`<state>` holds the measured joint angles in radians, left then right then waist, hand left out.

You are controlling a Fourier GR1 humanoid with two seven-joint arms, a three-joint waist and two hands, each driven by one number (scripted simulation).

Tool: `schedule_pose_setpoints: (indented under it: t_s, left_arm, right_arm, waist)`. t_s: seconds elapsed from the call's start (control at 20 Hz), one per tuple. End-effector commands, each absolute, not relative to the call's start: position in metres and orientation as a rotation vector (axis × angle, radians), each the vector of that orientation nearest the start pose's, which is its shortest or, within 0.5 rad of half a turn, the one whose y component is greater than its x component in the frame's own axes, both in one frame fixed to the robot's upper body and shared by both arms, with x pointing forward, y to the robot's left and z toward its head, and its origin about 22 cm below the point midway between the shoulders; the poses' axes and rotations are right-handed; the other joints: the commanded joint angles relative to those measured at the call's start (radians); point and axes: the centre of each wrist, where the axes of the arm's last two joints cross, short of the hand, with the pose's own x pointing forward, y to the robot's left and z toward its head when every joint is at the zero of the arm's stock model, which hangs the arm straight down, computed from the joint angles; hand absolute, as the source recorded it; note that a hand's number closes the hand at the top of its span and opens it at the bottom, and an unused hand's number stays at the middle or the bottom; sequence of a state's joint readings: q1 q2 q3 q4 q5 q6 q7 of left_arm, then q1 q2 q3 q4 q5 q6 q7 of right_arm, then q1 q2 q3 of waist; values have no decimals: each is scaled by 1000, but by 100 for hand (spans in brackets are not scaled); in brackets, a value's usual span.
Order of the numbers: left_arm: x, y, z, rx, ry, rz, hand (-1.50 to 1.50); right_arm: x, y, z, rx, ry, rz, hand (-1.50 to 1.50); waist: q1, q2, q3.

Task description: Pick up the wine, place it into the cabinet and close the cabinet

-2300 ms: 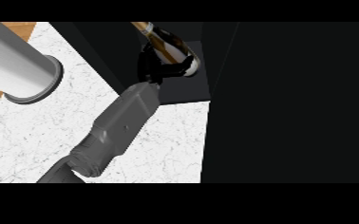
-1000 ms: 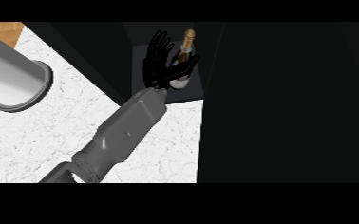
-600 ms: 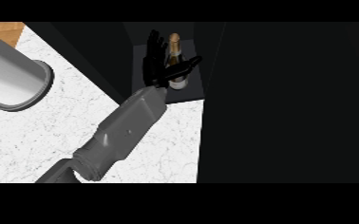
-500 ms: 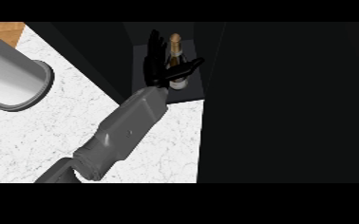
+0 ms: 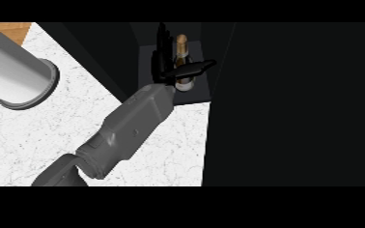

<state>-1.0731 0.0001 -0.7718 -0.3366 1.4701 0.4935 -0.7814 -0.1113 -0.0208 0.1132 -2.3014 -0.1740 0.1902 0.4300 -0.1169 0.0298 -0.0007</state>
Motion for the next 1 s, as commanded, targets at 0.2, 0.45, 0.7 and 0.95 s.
schedule_pose_setpoints:
  t_s: [0.2,0.45,0.7,0.95]
  left_arm:
    - [393,48,19,-105,-1749,364,-150]
    - [383,37,19,-170,-1730,373,-150]
    - [368,35,4,-227,-1751,344,-150]
    - [355,23,7,-240,-1750,313,-150]
  right_arm:
    - [184,-200,179,373,-1930,328,-150]
    - [186,-199,177,370,-1927,315,-150]
    - [196,-201,184,347,-1926,304,-150]
    - [169,-205,192,308,-1943,312,-150]
  waist:
    - [17,-7,0]
    - [35,-13,0]
    - [50,-14,0]
    - [70,-24,0]
